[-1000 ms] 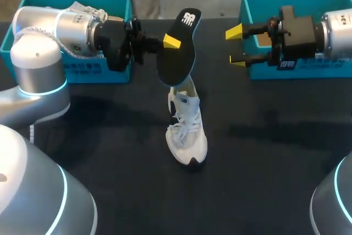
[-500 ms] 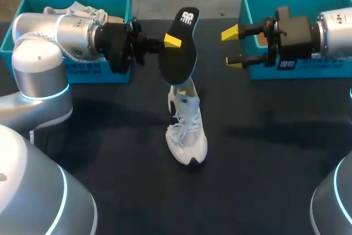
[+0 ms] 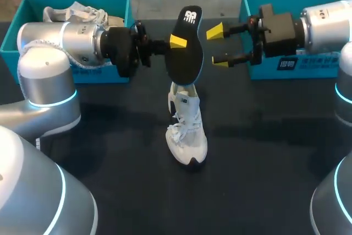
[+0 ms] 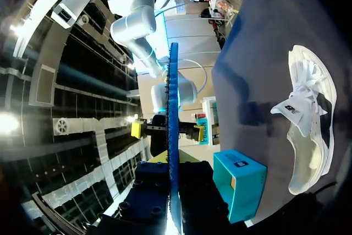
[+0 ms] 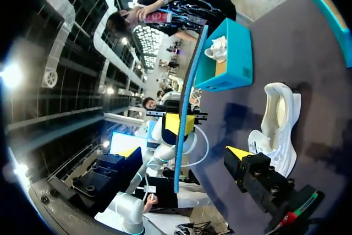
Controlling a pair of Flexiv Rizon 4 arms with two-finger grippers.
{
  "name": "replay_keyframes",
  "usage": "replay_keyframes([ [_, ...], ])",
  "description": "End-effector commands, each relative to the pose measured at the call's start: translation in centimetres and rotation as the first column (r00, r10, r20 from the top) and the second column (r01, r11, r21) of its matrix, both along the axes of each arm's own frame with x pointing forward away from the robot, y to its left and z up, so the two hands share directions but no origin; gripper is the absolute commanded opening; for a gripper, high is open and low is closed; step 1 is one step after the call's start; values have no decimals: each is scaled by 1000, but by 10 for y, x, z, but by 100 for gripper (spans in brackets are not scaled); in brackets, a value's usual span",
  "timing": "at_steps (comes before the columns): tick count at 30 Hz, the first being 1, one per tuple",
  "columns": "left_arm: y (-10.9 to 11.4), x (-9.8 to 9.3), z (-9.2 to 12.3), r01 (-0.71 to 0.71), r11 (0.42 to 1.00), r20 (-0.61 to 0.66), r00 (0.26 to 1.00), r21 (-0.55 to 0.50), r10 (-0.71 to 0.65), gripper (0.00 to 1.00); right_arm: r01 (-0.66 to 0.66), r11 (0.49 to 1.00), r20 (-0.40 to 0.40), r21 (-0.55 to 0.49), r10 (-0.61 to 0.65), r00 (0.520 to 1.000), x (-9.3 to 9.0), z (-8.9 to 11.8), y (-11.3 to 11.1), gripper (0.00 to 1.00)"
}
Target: Take the shoe out of the shoebox, open the shoe tongue, remove and reinsert the insole, then place the shoe into the shoebox
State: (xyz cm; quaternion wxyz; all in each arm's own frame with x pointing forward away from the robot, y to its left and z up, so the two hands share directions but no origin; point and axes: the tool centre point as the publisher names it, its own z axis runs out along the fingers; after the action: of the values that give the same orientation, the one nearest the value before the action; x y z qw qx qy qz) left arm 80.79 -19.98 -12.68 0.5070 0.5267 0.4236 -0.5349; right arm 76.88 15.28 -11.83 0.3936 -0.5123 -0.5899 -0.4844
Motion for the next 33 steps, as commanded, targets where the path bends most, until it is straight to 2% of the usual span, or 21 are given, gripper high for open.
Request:
replay_keyframes([
  [1,-8,0,-1,-14,1000,0,1000,-4,14,0,-26,1000,-10,4,26,1000,9,-6,17,100],
  [3,-10,1,-1,-23,1000,-1,1000,-6,23,0,-32,999,-11,8,32,999,9,-8,22,100],
  [6,-12,1,-1,-28,1000,-2,1000,-12,28,0,-36,999,-15,12,36,999,8,-10,27,87],
  [8,-14,2,0,-44,999,1,999,-20,44,0,-36,999,-15,13,37,999,7,-11,29,74],
  [10,-15,3,0,-50,998,-2,999,-26,50,0,-37,999,-16,16,37,999,6,-12,31,70],
  [12,-15,4,0,-52,998,-3,999,-28,52,0,-36,999,-18,19,37,999,5,-13,32,53],
  [13,-15,4,0,-53,998,-3,999,-28,53,0,-36,999,-19,20,36,999,5,-13,32,50],
  [33,-15,6,1,-62,997,-11,998,-45,61,0,-27,999,-18,30,27,999,2,-16,31,33],
])
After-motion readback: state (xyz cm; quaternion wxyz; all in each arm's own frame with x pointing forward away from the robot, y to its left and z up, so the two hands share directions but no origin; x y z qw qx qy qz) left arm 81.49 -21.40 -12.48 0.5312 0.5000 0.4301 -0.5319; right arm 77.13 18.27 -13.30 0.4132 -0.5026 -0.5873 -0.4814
